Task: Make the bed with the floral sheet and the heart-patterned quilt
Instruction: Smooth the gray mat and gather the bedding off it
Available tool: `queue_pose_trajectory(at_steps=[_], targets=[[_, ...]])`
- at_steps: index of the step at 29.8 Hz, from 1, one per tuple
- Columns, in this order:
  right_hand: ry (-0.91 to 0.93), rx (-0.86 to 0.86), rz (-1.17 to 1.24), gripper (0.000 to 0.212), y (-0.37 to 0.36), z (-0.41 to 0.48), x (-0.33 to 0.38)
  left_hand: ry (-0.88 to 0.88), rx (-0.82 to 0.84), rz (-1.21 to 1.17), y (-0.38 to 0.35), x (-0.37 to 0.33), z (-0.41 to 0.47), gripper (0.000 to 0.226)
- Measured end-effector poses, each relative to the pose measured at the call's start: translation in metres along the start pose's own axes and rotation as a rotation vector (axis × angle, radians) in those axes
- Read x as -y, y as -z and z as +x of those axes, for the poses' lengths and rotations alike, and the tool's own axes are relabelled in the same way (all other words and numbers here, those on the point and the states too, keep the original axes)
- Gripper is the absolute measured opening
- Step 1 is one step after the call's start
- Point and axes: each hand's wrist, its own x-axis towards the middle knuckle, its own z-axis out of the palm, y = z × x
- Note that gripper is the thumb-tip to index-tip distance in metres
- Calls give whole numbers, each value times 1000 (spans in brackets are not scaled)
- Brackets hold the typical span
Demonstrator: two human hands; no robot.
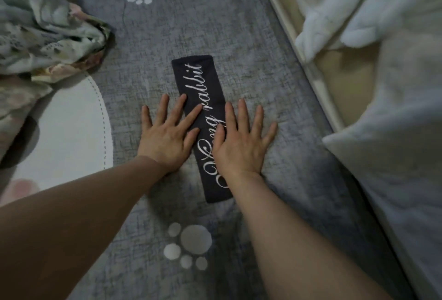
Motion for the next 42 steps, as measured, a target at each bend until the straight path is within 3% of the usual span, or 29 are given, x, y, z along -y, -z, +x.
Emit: queue_pose_trajectory(at_steps=[4,6,9,12,17,21,23,26,29,34,39,42], targets=[[148,94,18,62,17,-6,-16,75,211,37,30,-15,11,58],[167,88,17,64,24,-36,-49,66,228,6,37,-26,-16,64],[30,-33,-40,60,28,-120,-130,10,184,-40,18,-49,-93,75],[-111,16,-72,60,26,-148,-168,61,256,-64,11,-49,-94,77],[-211,88,-91,57,38,-147,-125,4,309,-31,28,-56,-97,72],[44,7,-76,62,39,-226,-86,-166,96,-63,24,-89,-197,65],[-40,117,-90,65,30,-263,-113,-217,189,-39,9,-98,-229,69],[-179,108,-116,64,17,-291,-148,-212,353,51,-1,-92,-229,72],[-216,213,-79,62,21,-282,-129,-203,435,114,6,-91,-217,75],[-17,157,-56,67,25,-359,-110,-299,189,25,1,-96,-281,81],[-343,143,-119,72,12,-466,-248,-548,172,32,-41,-156,-400,90],[-427,89,-73,68,20,-475,-257,-561,130,47,-42,-177,-409,88]])
